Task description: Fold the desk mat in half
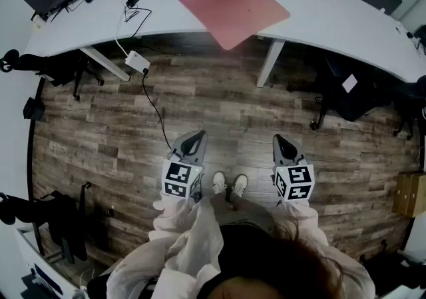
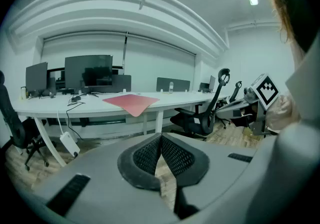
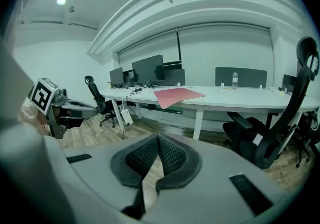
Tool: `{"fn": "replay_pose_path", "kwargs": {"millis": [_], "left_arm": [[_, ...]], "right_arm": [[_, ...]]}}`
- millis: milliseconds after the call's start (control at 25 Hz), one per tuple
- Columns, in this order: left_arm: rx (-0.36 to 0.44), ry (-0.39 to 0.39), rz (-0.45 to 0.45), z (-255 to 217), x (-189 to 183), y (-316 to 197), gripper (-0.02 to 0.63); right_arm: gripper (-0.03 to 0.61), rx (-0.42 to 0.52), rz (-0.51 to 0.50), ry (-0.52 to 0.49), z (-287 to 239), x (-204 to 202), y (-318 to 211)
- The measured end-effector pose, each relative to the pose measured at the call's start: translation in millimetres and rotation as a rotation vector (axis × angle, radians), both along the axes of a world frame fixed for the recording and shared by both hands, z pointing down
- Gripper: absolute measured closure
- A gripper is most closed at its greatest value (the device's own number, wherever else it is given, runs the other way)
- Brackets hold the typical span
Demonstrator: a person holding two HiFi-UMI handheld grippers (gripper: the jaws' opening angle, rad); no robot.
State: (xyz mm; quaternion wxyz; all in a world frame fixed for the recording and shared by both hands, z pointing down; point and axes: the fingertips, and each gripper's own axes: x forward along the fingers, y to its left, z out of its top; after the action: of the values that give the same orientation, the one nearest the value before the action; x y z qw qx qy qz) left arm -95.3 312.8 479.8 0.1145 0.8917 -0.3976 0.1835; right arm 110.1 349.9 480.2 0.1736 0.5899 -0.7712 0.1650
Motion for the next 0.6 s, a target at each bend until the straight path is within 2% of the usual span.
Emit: {"fn": "replay_pose_path", "kwargs": {"millis": [240, 480, 600], "left_arm": [[0.019, 0.033, -0.018, -8, -32, 0, 0.586], [0.04, 0.036, 0.012, -7, -46, -12, 0.586], [0.039, 0.04, 0.029, -4, -47, -19, 0.586]], "right_arm": [[0.566, 0.009, -0.001, 0.009, -4, -27, 0], [0.566, 0.068, -0.022, 0.102, -13, -44, -13], [0.566, 0.069, -0.025, 0.122, -12, -49, -17]]}}
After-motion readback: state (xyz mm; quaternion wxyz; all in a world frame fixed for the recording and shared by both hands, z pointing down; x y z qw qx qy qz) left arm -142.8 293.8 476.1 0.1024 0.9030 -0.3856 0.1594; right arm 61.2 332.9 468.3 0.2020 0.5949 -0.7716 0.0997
